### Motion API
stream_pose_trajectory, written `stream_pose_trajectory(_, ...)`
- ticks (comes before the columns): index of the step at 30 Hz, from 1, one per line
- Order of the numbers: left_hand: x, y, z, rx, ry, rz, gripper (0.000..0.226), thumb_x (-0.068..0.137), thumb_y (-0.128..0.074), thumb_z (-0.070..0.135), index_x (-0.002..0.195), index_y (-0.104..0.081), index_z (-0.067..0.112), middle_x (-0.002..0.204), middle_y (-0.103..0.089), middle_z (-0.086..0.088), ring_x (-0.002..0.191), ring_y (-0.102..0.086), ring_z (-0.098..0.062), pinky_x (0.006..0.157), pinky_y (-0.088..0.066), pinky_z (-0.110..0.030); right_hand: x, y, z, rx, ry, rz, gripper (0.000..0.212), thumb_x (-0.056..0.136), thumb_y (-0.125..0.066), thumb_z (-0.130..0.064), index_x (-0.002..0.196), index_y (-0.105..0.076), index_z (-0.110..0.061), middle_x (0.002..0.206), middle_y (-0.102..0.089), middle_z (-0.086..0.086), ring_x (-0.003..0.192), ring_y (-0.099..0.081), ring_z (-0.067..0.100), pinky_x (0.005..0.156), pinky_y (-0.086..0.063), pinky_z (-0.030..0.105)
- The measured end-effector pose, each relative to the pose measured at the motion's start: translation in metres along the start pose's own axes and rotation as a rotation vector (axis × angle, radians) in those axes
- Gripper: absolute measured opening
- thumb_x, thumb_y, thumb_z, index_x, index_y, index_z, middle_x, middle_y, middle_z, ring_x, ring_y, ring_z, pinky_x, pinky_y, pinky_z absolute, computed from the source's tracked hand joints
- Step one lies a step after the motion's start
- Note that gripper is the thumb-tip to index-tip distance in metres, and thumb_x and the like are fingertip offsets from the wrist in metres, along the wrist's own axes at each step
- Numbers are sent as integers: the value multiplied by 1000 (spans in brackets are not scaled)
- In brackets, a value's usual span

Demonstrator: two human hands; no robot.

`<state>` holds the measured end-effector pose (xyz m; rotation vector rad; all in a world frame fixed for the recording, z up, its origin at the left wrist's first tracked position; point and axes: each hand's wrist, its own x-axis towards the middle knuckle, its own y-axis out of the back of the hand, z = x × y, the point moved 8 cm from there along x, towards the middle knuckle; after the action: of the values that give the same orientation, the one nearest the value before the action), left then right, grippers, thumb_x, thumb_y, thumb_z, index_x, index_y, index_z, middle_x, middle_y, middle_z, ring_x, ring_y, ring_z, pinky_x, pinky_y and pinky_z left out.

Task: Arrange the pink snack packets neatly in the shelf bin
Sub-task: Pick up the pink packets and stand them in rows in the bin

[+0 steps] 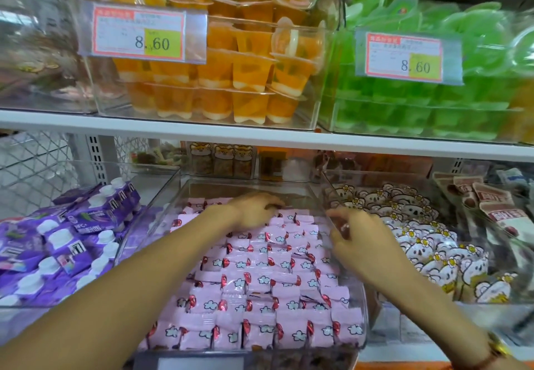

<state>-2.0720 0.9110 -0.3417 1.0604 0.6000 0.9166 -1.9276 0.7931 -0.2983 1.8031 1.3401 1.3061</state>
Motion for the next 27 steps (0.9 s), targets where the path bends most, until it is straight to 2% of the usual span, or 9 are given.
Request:
stream_pose_trajectory(1, -3, 9, -5, -38, 18, 77, 36, 102, -34, 21, 135, -46, 27, 134, -52, -5, 114, -55, -23, 95, -46, -32, -4, 1, 1, 3, 11, 10, 29, 85, -51, -12, 110, -65, -17, 75, -67, 4, 64, -60, 21, 59, -46, 28)
stream_pose_trajectory(3, -7, 26, -17, -20, 71, 222, 34, 99, -39, 13, 128, -53, 25, 126, -58, -3, 98, -60, -21, 85, -52, -34, -9, 2, 3, 30, 31, 48, 31, 87, -50, -16, 113, -66, -21, 69, -64, -1, 56, -56, 16, 56, -42, 26)
stream_pose_trajectory(6, -5, 37, -28, 46, 129, 274, 31, 96, -47, 11, 120, -59, 26, 128, -58, 1, 106, -58, -21, 92, -50, -36, -13, 2, 2, 86, 31, 70, 35, 89, -48, -21, 121, -63, -25, 71, -61, -6, 60, -56, 16, 59, -41, 26)
stream_pose_trajectory(10, 6, 29, -20, 131, 108, 201, 27, 96, -52, 28, 122, -59, 30, 126, -60, 7, 109, -57, -16, 90, -47, -29, -15, 2, -1, 116, 56, 76, 36, 90, -47, -24, 123, -62, -24, 68, -56, -7, 61, -51, 13, 58, -35, 25)
stream_pose_trajectory(13, 15, 21, -12, 240, 63, 127, 27, 93, -56, 28, 119, -62, 27, 121, -63, 6, 105, -59, -15, 88, -49, -28, -15, 4, -3, 136, 65, 78, 35, 91, -47, -23, 123, -62, -22, 63, -54, -11, 56, -49, 10, 54, -34, 24)
stream_pose_trajectory(18, 21, 21, -8, 340, 55, -26, 28, 91, -60, 31, 118, -65, 26, 120, -64, 4, 105, -58, -18, 90, -49, -32, -12, 5, -3, 127, 58, 82, 33, 90, -47, -21, 118, -64, -17, 80, -70, 8, 70, -61, 28, 65, -50, 34)
stream_pose_trajectory(21, 24, 22, -5, 388, 62, 73, 23, 91, -60, 29, 112, -68, 26, 119, -64, 3, 107, -58, -20, 92, -49, -34, -13, 5, -3, 122, 59, 89, 28, 90, -46, -20, 109, -65, -12, 75, -69, 10, 65, -60, 30, 64, -51, 39)
stream_pose_trajectory(23, 23, 21, -4, 392, 75, 179, 20, 92, -60, 27, 109, -69, 25, 115, -66, 3, 104, -59, -19, 90, -50, -33, -13, 4, -3, 125, 60, 93, 28, 90, -46, -20, 109, -65, -12, 75, -68, 9, 64, -59, 28, 64, -51, 37)
stream_pose_trajectory(27, 19, 20, -10, 313, 125, 294, 17, 94, -55, 30, 103, -66, 20, 102, -65, 1, 84, -59, -16, 75, -50, -30, -13, 3, -3, 123, 62, 87, 32, 91, -46, -22, 117, -63, -17, 69, -62, 1, 66, -59, 23, 64, -49, 33)
